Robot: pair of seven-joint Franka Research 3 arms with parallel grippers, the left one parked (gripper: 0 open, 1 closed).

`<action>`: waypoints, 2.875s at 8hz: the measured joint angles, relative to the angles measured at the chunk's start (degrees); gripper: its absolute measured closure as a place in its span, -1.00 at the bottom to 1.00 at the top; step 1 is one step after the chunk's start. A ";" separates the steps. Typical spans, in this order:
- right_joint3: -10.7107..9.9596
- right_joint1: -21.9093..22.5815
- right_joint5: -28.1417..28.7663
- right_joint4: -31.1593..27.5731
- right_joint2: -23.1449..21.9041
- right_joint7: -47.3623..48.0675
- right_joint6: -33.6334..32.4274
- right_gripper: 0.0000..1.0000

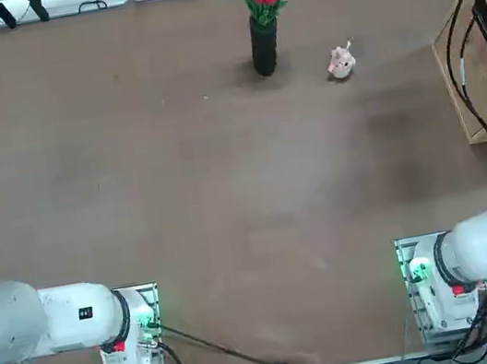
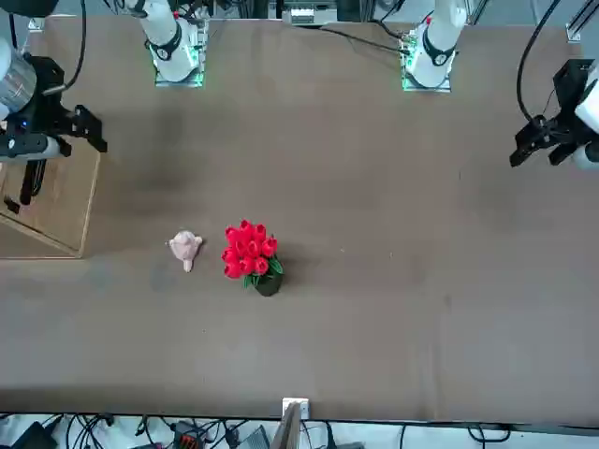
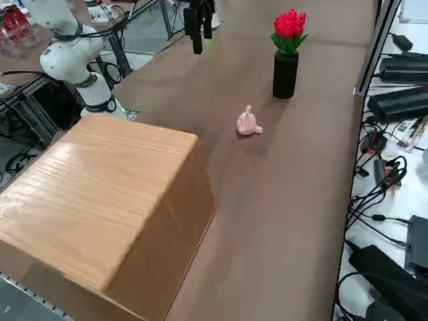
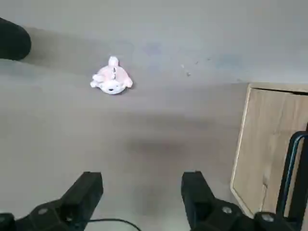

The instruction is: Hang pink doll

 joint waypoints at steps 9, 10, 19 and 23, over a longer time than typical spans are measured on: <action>0.61 -0.09 0.14 1.05 7.81 12.13 -1.75 -1.00; 1.00 1.54 0.22 2.20 10.33 18.73 -1.75 -1.00; 1.31 16.27 -1.93 3.33 32.39 80.26 24.50 -0.99; 0.76 16.51 -6.15 2.89 38.07 86.74 27.91 -0.99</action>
